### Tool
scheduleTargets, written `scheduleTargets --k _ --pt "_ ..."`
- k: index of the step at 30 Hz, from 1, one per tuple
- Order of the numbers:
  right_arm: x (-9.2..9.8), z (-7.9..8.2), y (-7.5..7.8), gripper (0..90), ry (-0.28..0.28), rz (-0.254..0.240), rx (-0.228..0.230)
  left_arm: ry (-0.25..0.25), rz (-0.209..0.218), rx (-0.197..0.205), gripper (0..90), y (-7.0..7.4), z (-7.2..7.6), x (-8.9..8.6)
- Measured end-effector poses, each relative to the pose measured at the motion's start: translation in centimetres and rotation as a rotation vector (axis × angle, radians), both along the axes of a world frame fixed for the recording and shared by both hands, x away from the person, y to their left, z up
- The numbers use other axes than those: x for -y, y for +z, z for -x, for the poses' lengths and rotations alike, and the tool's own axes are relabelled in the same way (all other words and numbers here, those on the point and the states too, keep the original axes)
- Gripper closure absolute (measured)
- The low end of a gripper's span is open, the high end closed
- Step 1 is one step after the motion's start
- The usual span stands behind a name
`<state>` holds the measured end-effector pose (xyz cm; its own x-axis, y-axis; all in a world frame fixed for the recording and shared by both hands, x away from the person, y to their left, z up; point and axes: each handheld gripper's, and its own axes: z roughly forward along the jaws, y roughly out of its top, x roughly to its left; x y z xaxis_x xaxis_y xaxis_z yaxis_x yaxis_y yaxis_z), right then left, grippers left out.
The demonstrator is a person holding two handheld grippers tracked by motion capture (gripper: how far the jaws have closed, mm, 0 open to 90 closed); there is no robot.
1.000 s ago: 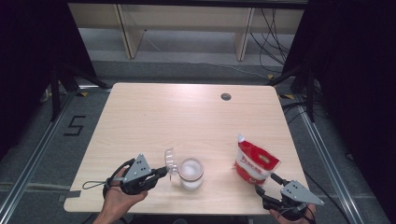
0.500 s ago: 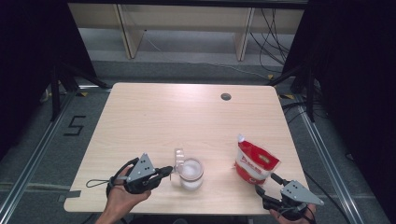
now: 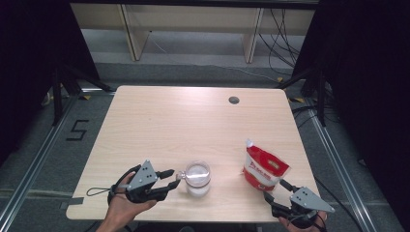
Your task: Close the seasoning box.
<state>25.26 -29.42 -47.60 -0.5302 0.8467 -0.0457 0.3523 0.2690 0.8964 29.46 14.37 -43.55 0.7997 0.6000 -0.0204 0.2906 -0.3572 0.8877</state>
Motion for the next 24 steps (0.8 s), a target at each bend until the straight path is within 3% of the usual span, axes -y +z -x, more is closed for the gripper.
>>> scheduleTargets --k 1,5,7,9,11,12,13,21,24 --pt "0.0 0.0 0.0 31.0 0.009 -0.003 0.003 -0.01 -0.016 0.005 53.0 -0.1 0.0 -0.1" --pt "-0.1 0.2 0.1 30.9 -0.012 -0.014 -0.007 -0.013 0.009 -0.039 40.7 -0.8 0.3 -0.2" --pt "-0.1 0.1 0.0 30.9 -0.011 -0.015 -0.006 -0.035 0.01 -0.035 36.5 -1.0 0.2 -0.5" --pt "0.0 0.0 0.0 30.7 0.001 -0.006 0.005 -0.015 0.029 -0.059 31.9 -1.2 0.4 -0.5" --pt "0.0 0.1 0.0 30.6 -0.003 -0.004 0.004 -0.016 0.031 -0.052 29.5 -1.6 0.3 -0.6" --pt "-0.1 0.1 0.1 30.6 -0.004 -0.004 0.004 -0.005 0.038 -0.074 27.7 -1.8 0.4 -0.7" --pt "-0.1 0.1 0.1 30.6 -0.003 -0.004 0.004 -0.008 0.047 -0.069 26.3 -2.1 0.3 -0.8" --pt "-0.1 0.0 0.0 30.3 0.002 -0.009 -0.003 0.021 0.042 -0.104 20.6 -3.5 0.3 -1.2" --pt "0.0 0.0 0.0 29.7 0.002 0.003 0.004 0.008 0.035 -0.105 20.2 -3.8 0.4 -1.3"
